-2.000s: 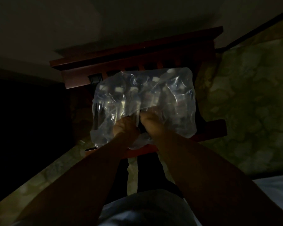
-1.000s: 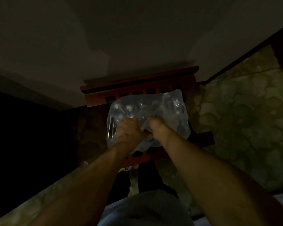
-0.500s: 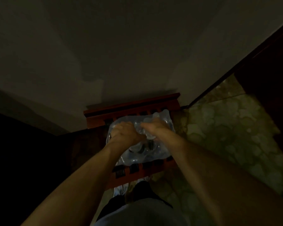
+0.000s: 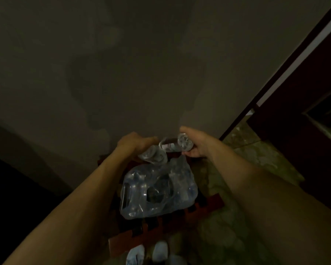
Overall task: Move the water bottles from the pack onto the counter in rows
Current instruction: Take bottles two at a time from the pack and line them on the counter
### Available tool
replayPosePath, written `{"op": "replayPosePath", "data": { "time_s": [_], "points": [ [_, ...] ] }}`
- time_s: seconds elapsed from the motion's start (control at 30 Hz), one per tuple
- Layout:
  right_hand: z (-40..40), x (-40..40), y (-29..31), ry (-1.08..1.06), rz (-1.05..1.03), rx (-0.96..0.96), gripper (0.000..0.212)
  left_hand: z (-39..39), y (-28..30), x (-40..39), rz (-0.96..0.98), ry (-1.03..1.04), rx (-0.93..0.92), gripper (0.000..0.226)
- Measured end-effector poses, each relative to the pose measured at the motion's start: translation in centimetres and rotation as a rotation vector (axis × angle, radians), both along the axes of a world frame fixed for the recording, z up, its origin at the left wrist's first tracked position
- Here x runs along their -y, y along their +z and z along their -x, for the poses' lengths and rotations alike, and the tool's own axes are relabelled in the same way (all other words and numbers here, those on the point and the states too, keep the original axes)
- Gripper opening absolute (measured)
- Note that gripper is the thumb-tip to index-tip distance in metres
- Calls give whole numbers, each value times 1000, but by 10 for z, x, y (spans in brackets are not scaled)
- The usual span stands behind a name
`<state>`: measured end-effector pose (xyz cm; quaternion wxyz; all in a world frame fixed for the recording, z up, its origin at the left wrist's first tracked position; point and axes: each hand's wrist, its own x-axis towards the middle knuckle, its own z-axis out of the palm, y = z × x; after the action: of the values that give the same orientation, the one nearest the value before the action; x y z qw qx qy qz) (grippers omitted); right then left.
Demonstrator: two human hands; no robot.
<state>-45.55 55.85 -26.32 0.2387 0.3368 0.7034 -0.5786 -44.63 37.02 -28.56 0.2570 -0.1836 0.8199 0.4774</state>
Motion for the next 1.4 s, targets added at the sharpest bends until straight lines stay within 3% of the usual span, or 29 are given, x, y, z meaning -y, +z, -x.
{"op": "replayPosePath", "data": {
  "time_s": [0.17,0.33,0.4,0.47,0.57,0.7,0.8,0.93,1.1,1.3,1.4],
  "points": [
    [-18,-3,29,-119,347,-166,27,-24,17,13,-270,234,-73,54],
    [-48,8,46,-97,635,-329,26,-61,37,13,-566,329,-103,55],
    [-61,12,55,-92,748,-406,34,-79,47,10,-683,341,-124,45],
    [-75,16,66,-65,830,-484,38,-96,60,5,-805,354,-151,33],
    [-94,21,88,-15,954,-565,27,-119,82,0,-966,429,-203,25],
    [-112,29,117,90,1059,-634,28,-145,114,10,-1118,453,-278,32],
    [-122,47,135,191,1000,-681,48,-159,137,28,-1130,355,-406,35],
    [-131,84,156,307,952,-762,38,-170,161,60,-1018,181,-558,57],
    [-135,137,167,348,947,-786,76,-184,179,113,-843,135,-638,64],
    [-146,243,185,287,861,-881,63,-187,204,200,-646,123,-761,64],
    [-151,294,192,223,791,-952,59,-188,213,248,-589,138,-825,52]
  ]
}}
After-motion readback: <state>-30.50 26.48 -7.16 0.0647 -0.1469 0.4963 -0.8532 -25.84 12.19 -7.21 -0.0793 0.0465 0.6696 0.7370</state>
